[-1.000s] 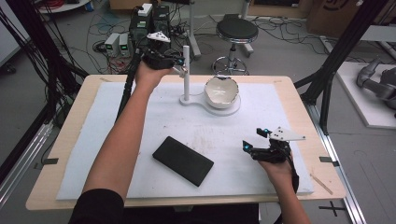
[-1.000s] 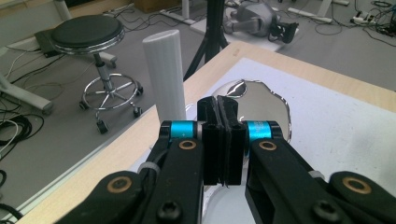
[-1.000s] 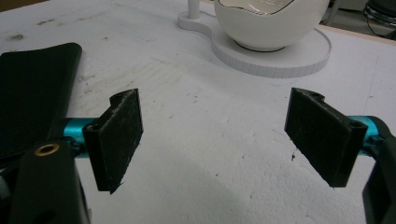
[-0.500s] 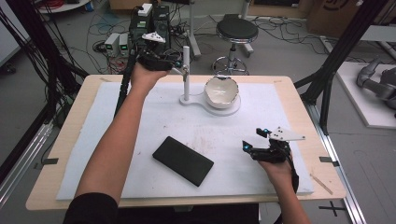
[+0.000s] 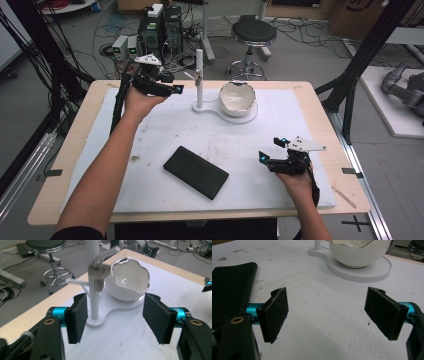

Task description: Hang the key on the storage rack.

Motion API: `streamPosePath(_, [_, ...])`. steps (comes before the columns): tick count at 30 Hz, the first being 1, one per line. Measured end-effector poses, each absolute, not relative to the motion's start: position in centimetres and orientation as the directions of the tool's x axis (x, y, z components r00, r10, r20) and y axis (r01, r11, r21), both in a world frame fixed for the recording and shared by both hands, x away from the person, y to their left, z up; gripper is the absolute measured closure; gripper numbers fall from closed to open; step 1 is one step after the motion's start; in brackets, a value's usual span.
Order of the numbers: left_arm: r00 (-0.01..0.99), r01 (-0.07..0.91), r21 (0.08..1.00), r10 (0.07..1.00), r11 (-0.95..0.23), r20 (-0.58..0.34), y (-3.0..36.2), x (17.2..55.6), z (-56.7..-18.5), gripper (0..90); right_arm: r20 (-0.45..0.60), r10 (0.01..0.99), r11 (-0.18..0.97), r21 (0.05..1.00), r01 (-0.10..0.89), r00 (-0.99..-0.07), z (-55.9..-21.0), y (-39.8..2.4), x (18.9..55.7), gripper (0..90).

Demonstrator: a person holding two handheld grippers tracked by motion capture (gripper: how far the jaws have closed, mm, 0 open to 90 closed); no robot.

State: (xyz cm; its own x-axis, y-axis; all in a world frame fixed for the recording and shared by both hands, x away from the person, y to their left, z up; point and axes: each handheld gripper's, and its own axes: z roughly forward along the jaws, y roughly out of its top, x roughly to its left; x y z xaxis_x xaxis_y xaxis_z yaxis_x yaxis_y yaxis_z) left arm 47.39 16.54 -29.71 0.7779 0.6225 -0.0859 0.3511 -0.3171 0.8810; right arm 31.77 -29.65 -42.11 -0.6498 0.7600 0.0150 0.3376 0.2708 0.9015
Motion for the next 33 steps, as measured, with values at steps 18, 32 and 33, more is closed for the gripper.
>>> streamPosePath(18, [0.816,0.324,0.915,0.560,-0.241,-0.142,20.2,40.8,-34.7,21.3,0.017,0.768,0.271,0.897,0.349,-0.640,-42.2,-29.6,31.8,19.6])
streamPosePath(32, [0.824,0.336,0.897,0.550,-0.285,-0.134,20.7,35.9,-38.3,13.5,0.019,0.773,0.269,0.896,0.354,-0.634,-42.3,-29.8,32.0,19.6])
streamPosePath(33, [0.823,0.337,0.898,0.552,-0.283,-0.136,20.8,35.8,-38.6,13.5,0.019,0.773,0.267,0.896,0.353,-0.634,-42.3,-29.8,32.0,19.6])
